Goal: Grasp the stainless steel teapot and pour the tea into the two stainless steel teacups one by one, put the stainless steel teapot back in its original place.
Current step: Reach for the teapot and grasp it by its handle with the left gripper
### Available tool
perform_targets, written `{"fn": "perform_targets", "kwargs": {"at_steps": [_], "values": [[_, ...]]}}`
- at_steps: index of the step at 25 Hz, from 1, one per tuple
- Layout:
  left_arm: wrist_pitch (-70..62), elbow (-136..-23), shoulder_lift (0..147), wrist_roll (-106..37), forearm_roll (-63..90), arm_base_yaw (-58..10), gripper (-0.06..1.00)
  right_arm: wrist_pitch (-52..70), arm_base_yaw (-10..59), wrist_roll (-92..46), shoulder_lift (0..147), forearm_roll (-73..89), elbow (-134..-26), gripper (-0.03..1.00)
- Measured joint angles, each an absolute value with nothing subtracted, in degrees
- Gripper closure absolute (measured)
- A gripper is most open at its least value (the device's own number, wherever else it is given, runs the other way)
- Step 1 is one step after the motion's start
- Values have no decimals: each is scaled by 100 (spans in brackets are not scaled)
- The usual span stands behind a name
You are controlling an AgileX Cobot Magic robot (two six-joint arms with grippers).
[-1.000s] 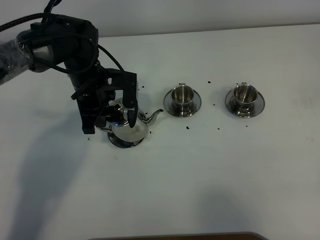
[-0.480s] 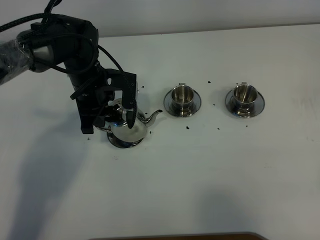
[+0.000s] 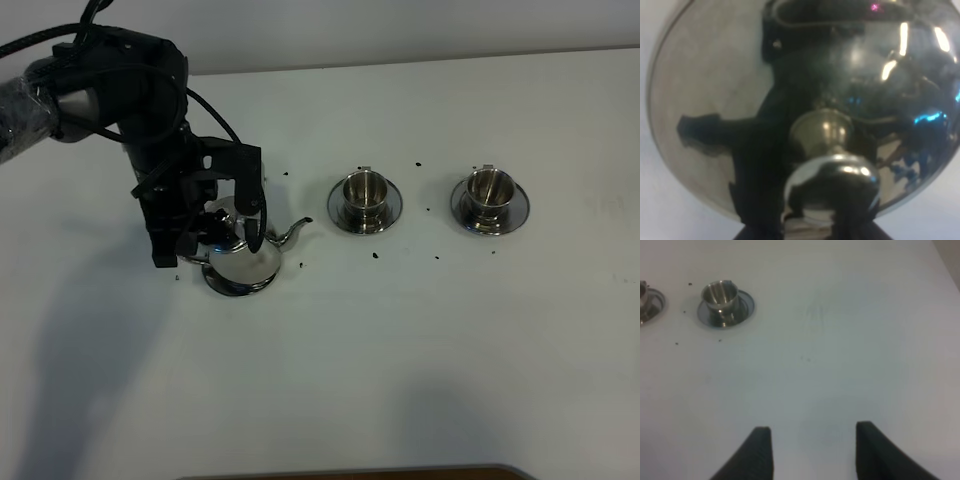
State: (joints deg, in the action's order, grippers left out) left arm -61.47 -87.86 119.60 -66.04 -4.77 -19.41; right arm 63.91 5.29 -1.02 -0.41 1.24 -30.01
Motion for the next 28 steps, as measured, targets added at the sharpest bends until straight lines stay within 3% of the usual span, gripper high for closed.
{"fn": "perform_targets", "kwargs": {"at_steps": [28], "values": [[-6724, -8786, 11953, -3689, -61, -1900, 68, 6391, 529, -102, -41, 124, -3001, 58]]}}
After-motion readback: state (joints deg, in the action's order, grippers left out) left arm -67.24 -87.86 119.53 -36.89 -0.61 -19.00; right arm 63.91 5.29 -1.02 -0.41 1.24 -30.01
